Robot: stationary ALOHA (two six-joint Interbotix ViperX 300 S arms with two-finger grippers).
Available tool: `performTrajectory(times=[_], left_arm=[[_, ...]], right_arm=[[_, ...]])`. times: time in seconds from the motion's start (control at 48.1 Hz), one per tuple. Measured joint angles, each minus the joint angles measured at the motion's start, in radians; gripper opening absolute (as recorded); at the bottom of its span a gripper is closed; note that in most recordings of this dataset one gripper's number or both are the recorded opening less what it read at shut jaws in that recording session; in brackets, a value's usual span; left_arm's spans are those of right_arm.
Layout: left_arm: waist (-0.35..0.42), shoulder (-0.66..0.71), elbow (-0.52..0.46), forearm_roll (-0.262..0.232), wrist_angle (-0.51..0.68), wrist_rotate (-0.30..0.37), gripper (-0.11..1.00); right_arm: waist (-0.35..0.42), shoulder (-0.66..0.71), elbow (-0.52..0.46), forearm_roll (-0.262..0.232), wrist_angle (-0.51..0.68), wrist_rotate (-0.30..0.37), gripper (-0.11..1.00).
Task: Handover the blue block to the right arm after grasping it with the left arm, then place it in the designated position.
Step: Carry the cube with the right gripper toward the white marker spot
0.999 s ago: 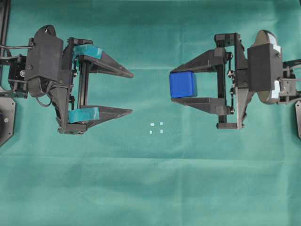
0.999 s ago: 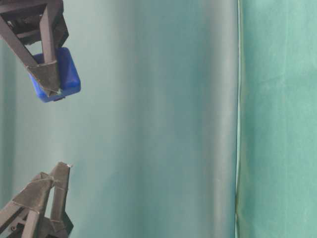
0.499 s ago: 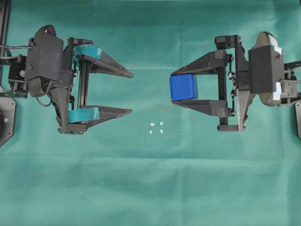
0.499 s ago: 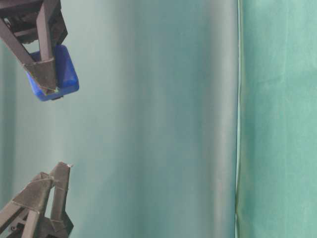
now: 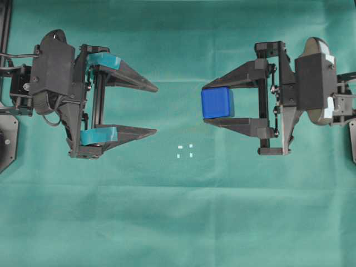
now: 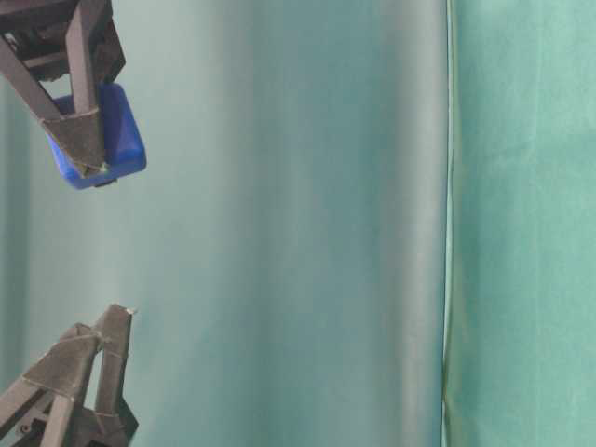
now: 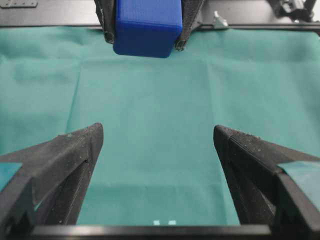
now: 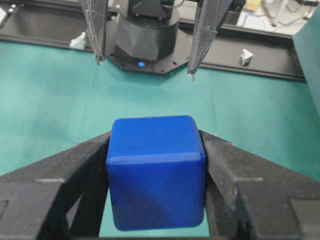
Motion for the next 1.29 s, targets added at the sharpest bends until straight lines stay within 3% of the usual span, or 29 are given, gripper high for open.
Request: performTrajectory(times=[0.749,1.29], left_arm=[[0.002,0.0,0.0,0.0,0.0,0.0,1.0],[0.0,0.0,0.0,0.0,0.0,0.0,1.0]], right_arm=[[0.012,0.0,0.0,0.002,0.021,0.005,0.51],[0.067,0.0,0.0,0.124,0.267,0.005,0.51]])
